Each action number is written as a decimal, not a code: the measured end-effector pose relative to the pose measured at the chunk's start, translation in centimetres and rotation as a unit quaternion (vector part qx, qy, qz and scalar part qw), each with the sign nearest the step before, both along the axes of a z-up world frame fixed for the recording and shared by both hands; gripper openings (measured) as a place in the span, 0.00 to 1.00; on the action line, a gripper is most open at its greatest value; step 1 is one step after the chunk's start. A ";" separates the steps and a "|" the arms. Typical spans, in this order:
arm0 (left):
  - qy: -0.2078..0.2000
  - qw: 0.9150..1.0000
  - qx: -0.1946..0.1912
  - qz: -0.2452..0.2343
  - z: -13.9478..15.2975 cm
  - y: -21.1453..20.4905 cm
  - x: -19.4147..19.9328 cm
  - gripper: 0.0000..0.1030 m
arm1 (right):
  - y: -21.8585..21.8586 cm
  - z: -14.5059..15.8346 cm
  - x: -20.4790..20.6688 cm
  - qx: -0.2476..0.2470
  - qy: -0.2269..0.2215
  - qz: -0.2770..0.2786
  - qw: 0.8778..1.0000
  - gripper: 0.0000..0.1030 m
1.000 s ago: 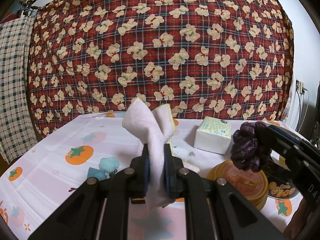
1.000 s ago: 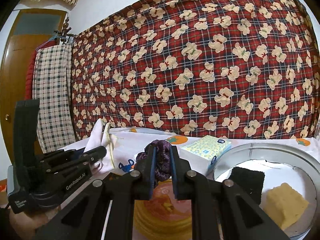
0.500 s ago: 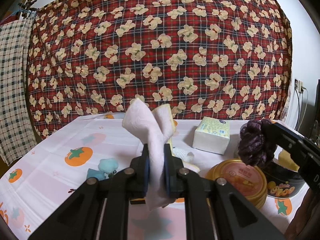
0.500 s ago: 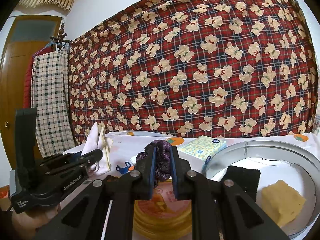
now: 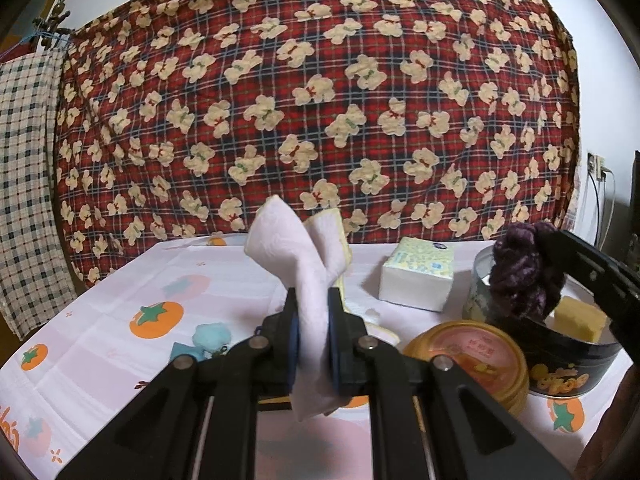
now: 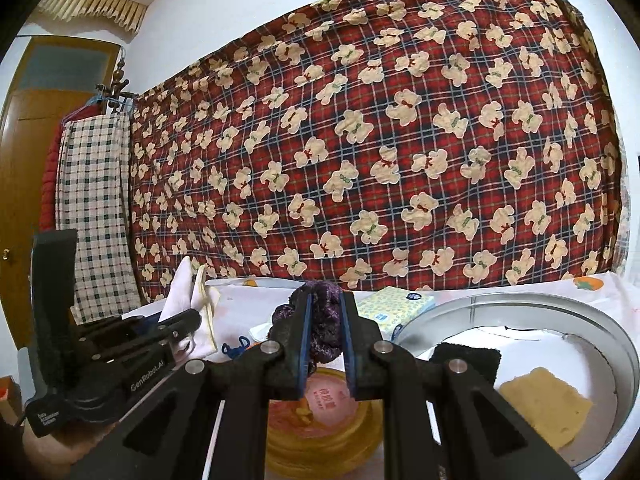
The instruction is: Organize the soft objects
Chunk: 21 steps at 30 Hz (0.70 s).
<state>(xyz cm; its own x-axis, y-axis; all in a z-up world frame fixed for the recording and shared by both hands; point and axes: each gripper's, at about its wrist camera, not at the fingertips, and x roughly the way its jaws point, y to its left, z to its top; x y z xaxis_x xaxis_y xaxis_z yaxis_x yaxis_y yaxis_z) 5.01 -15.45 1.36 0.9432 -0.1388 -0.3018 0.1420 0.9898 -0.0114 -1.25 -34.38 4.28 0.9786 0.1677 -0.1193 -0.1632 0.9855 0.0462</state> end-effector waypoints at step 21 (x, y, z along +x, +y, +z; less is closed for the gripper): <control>0.006 0.999 0.003 -0.048 0.1 -2.8 -0.6 0.10 | -1.5 0.1 -0.2 0.022 0.001 -0.007 1.000 0.15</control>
